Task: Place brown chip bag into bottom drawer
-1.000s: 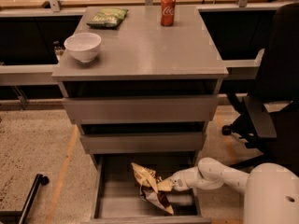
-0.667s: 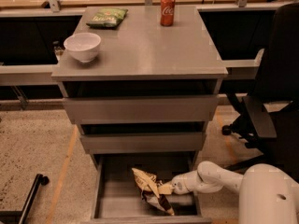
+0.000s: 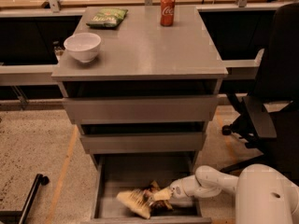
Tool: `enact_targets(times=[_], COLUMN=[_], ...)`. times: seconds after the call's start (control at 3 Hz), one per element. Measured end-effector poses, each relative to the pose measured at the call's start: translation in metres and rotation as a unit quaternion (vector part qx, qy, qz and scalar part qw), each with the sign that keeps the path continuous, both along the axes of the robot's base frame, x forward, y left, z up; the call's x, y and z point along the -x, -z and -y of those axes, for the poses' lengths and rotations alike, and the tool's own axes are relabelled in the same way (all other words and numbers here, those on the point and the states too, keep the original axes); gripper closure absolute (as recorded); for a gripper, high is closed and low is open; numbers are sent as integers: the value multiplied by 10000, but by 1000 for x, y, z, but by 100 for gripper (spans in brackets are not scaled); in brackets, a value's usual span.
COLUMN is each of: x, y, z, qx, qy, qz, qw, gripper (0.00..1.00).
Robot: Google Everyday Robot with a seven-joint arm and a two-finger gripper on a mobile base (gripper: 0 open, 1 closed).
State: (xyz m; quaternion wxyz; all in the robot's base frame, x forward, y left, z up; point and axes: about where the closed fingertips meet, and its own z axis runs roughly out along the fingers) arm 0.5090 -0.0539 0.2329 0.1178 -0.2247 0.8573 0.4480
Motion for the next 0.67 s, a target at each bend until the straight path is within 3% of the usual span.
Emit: enact_targets(times=[0.33,0.67], x=[1,1], y=[1,1], z=[-2,-2], qx=[-9,-10], qy=[-16,-17], qz=[-11,-11], qw=[10000,10000], gripper=[0,0])
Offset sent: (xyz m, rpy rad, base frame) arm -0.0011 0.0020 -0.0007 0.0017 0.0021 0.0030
